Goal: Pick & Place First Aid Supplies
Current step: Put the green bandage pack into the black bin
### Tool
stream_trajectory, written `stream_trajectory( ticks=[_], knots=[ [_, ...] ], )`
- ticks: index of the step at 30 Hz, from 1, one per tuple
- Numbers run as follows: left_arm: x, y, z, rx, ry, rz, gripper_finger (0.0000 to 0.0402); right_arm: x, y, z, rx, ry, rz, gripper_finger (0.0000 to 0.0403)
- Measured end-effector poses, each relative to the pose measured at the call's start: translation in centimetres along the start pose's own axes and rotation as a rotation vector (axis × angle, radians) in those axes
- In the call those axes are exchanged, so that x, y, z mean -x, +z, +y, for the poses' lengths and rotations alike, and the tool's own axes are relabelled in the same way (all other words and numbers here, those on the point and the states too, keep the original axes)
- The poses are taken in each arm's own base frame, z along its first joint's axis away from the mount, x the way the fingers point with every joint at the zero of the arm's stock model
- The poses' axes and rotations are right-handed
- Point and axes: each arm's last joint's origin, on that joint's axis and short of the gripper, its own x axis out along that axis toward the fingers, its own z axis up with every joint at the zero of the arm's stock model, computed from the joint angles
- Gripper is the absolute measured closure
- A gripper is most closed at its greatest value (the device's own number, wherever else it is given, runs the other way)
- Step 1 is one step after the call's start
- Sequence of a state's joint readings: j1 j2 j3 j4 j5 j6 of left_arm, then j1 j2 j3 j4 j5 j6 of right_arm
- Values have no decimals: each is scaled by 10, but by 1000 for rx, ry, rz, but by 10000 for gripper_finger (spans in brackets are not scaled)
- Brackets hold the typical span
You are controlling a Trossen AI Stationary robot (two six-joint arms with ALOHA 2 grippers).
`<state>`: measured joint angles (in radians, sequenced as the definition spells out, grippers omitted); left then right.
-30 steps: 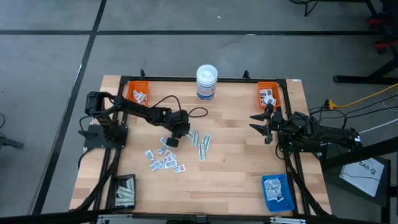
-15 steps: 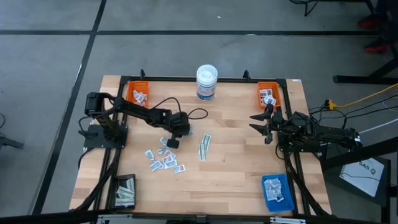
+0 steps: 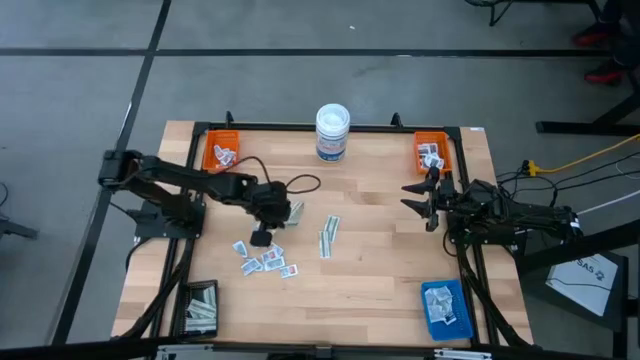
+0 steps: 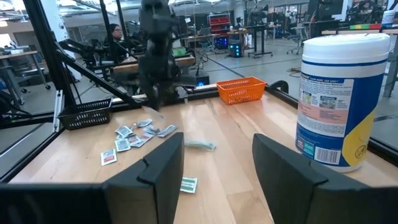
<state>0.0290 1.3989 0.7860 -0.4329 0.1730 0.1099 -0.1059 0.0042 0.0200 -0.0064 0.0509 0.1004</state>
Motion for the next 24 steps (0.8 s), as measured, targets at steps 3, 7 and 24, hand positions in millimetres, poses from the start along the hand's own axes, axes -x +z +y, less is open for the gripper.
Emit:
stream_trajectory(
  ticks=[3, 7, 24],
  knots=[
    [15, 3, -8, 45, -150, -72, 400, 0, 0, 0, 2, 0, 0, 212],
    [33, 5, -18, 73, -224, -125, 400, 0, 0, 0, 1, 0, 1, 212],
    [49, -11, -86, 340, -477, 102, 400, 0, 0, 0, 0, 0, 0, 212]
  ],
)
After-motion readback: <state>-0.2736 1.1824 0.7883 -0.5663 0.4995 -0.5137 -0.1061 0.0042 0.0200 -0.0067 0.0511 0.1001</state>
